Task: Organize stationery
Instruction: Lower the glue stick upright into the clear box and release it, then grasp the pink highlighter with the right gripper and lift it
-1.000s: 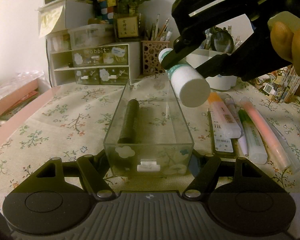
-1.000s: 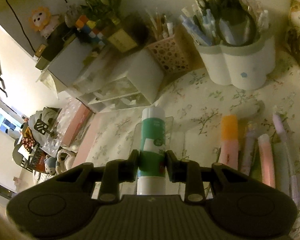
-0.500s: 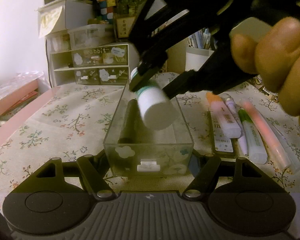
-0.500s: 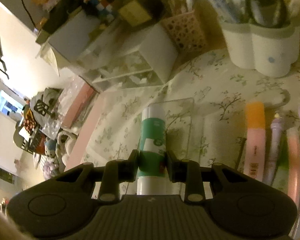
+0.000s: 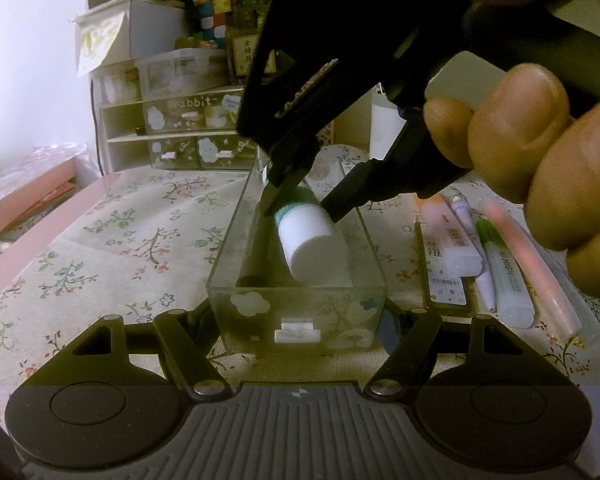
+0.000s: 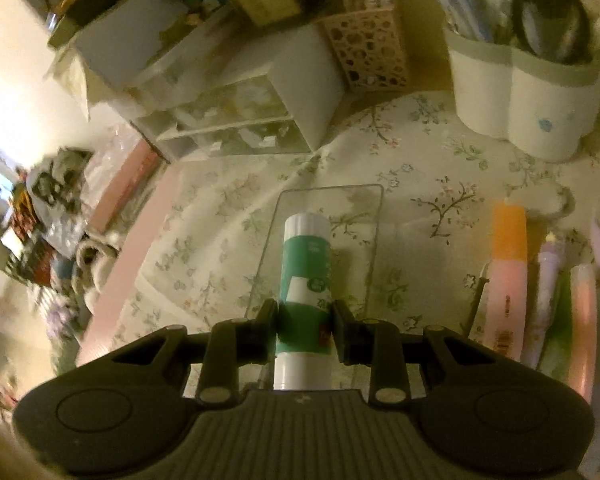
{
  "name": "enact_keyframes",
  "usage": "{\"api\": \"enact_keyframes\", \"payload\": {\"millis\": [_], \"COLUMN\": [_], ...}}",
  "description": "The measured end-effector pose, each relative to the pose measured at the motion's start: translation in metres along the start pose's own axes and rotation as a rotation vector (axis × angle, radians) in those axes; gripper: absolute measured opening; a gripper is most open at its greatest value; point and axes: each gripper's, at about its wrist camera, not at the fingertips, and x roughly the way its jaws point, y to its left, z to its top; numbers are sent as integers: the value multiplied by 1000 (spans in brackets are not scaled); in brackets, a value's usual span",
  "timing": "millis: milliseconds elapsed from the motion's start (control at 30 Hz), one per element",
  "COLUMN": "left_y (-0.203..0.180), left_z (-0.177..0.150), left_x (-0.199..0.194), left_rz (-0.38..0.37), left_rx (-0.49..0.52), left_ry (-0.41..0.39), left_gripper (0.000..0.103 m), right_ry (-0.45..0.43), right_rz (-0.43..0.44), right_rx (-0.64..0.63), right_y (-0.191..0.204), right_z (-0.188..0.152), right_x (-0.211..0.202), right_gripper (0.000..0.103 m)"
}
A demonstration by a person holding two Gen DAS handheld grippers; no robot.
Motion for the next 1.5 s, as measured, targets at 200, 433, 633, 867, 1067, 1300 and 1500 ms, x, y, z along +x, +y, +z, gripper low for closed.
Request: {"api": "enact_keyframes", "payload": {"millis": [200, 433, 633, 867, 1067, 1300, 1500], "left_y": [0, 0, 0, 0, 0, 0, 0], "left_z": [0, 0, 1, 1, 1, 0, 0], "left_x": [0, 1, 2, 2, 2, 3, 3], "left_rz": [0, -4, -4, -5, -6, -6, -6], "left_rx": [-1, 2, 2, 2, 1, -1, 0], "left_ry": [0, 1, 1, 1, 2, 2, 2], "left_gripper": [73, 73, 73, 73, 73, 73, 73], "right_ry": [89, 81, 63, 44, -76, -128, -141], "right_rz": [38, 40, 31, 106, 106, 2, -31], "right_rx": [-16, -14, -30, -2, 54, 194, 285], "right_y": [2, 2, -3, -10, -37, -95, -128], "right_z": [-4, -4, 0, -2, 2, -5, -22], "right_x": [4, -1, -4, -17, -48, -65, -70], "right_gripper": [17, 16, 19, 19, 19, 19, 19]}}
